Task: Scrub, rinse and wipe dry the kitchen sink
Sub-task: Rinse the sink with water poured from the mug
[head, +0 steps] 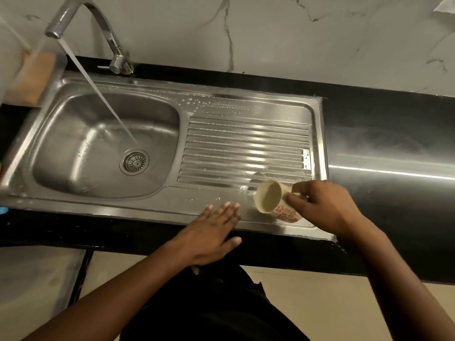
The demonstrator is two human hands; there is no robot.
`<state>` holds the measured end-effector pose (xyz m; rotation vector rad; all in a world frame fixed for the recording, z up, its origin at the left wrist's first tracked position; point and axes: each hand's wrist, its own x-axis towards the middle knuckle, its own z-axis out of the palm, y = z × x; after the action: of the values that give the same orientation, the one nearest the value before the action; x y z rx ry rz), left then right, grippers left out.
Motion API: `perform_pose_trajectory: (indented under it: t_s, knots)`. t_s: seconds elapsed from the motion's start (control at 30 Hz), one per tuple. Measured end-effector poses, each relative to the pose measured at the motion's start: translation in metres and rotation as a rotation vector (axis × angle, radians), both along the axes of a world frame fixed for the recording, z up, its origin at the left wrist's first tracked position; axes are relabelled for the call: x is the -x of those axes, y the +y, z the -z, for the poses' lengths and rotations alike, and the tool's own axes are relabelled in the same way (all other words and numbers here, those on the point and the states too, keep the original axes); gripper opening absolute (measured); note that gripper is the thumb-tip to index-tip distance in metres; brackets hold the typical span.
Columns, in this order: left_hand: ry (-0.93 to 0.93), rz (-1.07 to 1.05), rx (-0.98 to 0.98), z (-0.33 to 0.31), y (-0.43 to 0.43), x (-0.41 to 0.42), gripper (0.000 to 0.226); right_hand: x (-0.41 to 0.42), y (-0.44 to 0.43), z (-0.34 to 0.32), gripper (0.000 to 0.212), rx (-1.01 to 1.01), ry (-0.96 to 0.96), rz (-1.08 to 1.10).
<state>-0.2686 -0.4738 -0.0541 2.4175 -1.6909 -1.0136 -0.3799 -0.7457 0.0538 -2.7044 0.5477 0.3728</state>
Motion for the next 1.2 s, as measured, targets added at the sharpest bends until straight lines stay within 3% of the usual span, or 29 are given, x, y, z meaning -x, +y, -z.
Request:
perform_pose_trajectory:
  t_s: [0.1, 0.23, 0.47, 0.63, 0.77, 1.0, 1.2]
  knots:
    - [-0.043, 0.066, 0.056, 0.015, -0.044, 0.010, 0.075, 0.017, -0.018, 0.000, 0.038, 0.077, 0.017, 0.051]
    - [-0.055, -0.027, 0.076, 0.026, -0.070, 0.009, 0.073, 0.025, -0.029, 0.000, 0.038, 0.142, 0.043, 0.094]
    - [-0.228, -0.419, -0.025, 0.037, 0.019, -0.046, 0.081, -0.004, -0.004, 0.009, 0.041, 0.177, -0.030, 0.054]
    - [-0.208, -0.542, -0.029, 0.034, 0.022, -0.048, 0.093, -0.036, 0.024, 0.011, 0.036, 0.126, -0.078, 0.038]
    - [-0.182, -0.369, 0.072, 0.031, -0.034, -0.025, 0.091, -0.030, 0.024, 0.009, 0.043, -0.070, -0.088, 0.177]
    - [-0.103, -0.071, 0.148, 0.033, -0.144, 0.013, 0.083, 0.021, -0.010, -0.008, 0.027, -0.359, -0.147, 0.503]
    - [-0.171, 0.010, 0.154, 0.038, -0.153, 0.011, 0.078, 0.030, -0.026, 0.000, 0.029, -0.105, -0.050, 0.526]
